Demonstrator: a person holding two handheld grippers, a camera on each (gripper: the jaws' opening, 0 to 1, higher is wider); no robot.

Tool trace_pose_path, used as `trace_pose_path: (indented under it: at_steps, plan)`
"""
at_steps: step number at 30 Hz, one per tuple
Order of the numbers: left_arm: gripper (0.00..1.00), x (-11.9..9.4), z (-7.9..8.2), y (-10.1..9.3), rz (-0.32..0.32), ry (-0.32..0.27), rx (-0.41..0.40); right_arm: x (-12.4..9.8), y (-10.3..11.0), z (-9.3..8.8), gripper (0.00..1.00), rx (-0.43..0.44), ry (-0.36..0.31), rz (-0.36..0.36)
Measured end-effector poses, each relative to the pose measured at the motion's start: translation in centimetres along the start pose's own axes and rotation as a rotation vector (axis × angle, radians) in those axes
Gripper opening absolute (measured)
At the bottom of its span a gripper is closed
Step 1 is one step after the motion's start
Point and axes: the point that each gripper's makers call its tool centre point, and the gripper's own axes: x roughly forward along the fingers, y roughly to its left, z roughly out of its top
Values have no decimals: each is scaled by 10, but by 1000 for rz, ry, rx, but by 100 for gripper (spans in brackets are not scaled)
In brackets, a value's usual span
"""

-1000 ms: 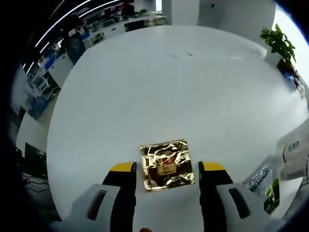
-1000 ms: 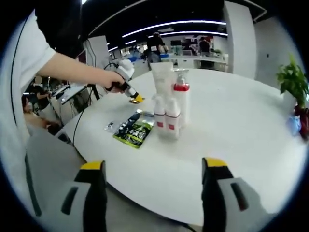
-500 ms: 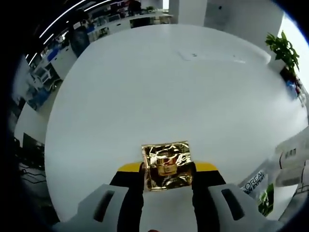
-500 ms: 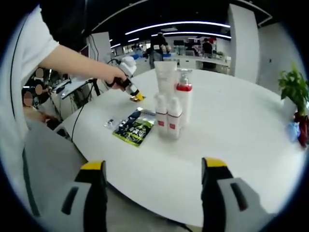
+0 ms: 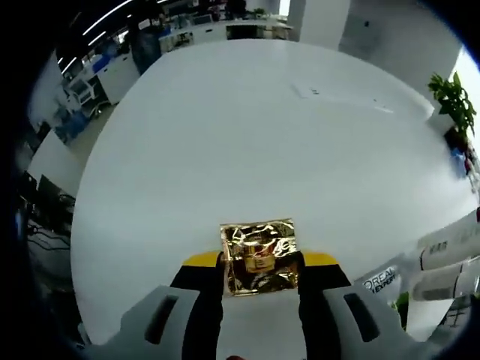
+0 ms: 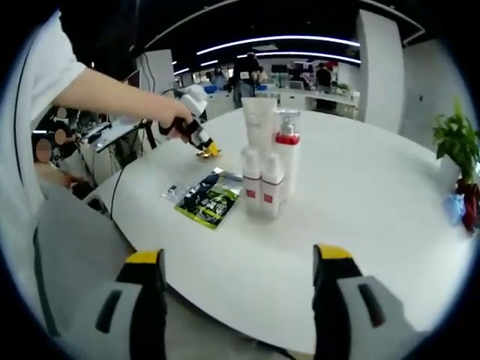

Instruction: Arrange the skincare products in the storage area until every visible bottle or jar stands upright without overlapping.

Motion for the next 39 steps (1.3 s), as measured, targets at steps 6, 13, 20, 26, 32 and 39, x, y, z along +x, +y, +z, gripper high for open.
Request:
trace_pose_path:
  at_steps: [6, 13, 20, 26, 32, 39]
  plan:
    - [36, -14, -17, -10, -14, -34, -65, -1, 1, 1, 81, -3, -7, 2]
    - [36, -25, -37, -14, -10, -65, -108, -1, 2, 3, 81, -11, -17, 3]
    - [36, -32, -54, -22, -15, -63, -99, -1, 3, 3, 81, -18, -17, 5]
    - [36, -35, -66, -28, -6, -64, -102, -1, 3, 3, 81, -22, -15, 5]
    - [36, -34, -72, -32, 4, -70, -99, -1, 2, 2, 81, -23, -13, 2]
    - [37, -34, -72, -31, 16, -78, -86, -1, 2, 2, 81, -23, -10, 0]
